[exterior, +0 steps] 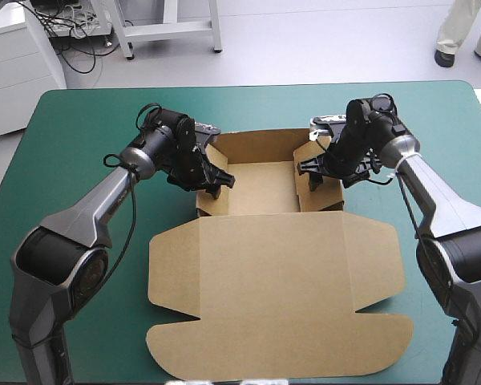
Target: Fold the box
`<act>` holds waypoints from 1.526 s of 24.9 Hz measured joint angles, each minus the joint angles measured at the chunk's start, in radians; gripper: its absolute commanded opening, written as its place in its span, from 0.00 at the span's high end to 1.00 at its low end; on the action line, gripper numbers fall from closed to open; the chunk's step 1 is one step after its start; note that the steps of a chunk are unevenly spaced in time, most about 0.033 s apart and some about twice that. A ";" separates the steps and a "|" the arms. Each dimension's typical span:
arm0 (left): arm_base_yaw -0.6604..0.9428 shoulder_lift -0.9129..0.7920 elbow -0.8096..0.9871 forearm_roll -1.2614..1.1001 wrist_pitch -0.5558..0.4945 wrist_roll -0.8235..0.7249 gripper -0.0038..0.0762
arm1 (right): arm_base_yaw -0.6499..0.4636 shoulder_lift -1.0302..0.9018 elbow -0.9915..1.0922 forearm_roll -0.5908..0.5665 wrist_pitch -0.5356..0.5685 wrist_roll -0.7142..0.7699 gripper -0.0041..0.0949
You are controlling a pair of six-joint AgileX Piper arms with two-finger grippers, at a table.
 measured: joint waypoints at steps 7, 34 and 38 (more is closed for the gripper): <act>0.004 -0.006 -0.078 0.001 0.008 0.000 0.29 | 0.000 -0.054 -0.009 -0.010 0.001 -0.016 0.12; 0.004 -0.874 0.323 0.110 0.031 0.168 0.99 | 0.000 -0.186 -0.011 -0.027 0.009 -0.068 0.12; 0.004 -1.001 0.555 0.120 0.031 0.169 0.99 | 0.000 -0.131 -0.011 -0.027 -0.022 -0.069 0.12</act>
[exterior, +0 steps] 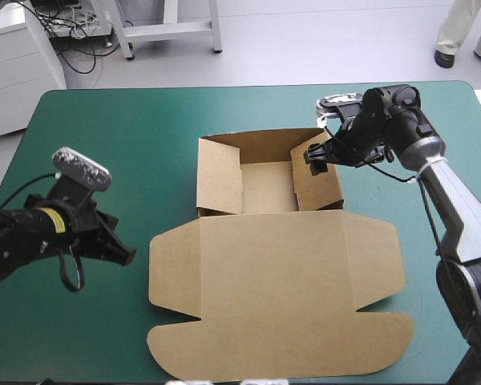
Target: Fold the box
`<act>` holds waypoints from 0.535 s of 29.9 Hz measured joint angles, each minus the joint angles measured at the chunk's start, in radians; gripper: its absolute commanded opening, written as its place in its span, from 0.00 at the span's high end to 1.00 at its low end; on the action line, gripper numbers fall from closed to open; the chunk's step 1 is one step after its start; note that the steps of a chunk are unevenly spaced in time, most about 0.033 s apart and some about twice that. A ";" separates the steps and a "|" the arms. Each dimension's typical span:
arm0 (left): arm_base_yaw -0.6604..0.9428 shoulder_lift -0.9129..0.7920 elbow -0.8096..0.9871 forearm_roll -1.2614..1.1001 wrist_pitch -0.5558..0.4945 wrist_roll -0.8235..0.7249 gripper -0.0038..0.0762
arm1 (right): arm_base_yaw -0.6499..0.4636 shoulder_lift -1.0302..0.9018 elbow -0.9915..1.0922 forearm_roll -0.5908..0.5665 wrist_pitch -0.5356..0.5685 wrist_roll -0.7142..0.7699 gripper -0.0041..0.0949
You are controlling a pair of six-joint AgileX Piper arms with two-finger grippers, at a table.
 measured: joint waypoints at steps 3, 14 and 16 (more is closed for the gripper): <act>0.000 -0.082 0.128 0.001 0.000 -0.007 0.99 | 0.000 0.041 0.000 0.000 -0.028 0.000 0.12; 0.000 -0.298 0.352 0.001 0.000 -0.046 0.99 | 0.000 0.159 0.000 0.000 -0.057 -0.002 0.34; 0.000 -0.323 0.354 0.002 0.000 -0.048 0.99 | 0.000 0.168 0.000 0.000 -0.058 -0.003 0.45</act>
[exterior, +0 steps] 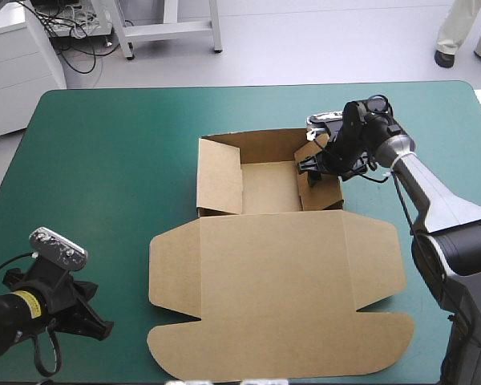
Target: Fold the box
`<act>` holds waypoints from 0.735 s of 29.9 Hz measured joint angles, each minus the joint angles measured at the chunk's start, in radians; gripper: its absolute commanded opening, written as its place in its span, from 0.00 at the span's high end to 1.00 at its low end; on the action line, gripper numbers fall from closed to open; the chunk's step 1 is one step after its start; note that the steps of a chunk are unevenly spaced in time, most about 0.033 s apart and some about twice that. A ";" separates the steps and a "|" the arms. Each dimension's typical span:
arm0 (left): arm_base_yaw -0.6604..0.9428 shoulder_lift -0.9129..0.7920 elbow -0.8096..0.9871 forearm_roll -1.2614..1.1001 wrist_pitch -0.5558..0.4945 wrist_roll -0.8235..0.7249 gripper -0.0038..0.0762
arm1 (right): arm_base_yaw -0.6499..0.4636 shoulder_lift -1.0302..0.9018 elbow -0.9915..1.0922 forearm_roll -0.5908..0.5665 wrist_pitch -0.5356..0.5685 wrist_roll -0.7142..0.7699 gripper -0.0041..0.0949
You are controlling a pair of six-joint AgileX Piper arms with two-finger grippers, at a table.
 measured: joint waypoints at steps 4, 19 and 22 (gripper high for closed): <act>0.000 -0.041 0.000 0.002 0.000 -0.006 0.99 | 0.000 0.012 0.000 0.003 -0.001 0.000 0.70; 0.000 -0.061 0.003 0.006 0.000 -0.008 0.99 | -0.028 0.017 -0.060 -0.021 -0.002 -0.038 0.98; 0.000 -0.061 0.003 0.023 0.000 -0.008 0.99 | -0.070 0.017 -0.120 -0.027 0.018 -0.064 0.98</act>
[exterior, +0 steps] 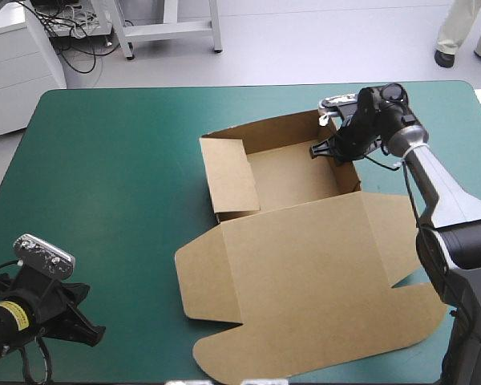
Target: Fold the box
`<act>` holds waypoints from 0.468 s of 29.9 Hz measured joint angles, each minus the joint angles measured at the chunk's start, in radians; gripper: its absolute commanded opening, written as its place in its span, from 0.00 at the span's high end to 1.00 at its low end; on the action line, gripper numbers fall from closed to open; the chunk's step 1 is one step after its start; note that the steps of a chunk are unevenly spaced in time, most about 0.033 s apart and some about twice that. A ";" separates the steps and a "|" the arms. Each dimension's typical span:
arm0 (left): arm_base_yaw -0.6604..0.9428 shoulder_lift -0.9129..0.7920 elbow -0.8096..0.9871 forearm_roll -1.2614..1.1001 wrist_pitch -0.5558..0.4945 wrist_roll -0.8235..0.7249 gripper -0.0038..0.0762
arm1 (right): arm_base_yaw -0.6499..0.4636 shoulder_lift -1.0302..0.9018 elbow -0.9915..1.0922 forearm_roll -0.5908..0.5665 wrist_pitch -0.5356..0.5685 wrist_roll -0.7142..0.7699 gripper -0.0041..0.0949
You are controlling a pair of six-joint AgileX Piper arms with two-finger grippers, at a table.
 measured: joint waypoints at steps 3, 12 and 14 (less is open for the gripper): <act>0.000 0.000 0.000 0.021 0.000 0.000 0.99 | -0.053 0.000 -0.073 -0.009 0.024 -0.044 0.98; 0.000 0.000 0.000 0.046 0.000 0.000 0.99 | -0.244 0.000 -0.189 -0.074 0.039 -0.091 0.98; 0.000 0.000 0.000 0.046 0.000 0.000 0.99 | -0.299 0.000 -0.189 -0.074 0.043 -0.100 0.98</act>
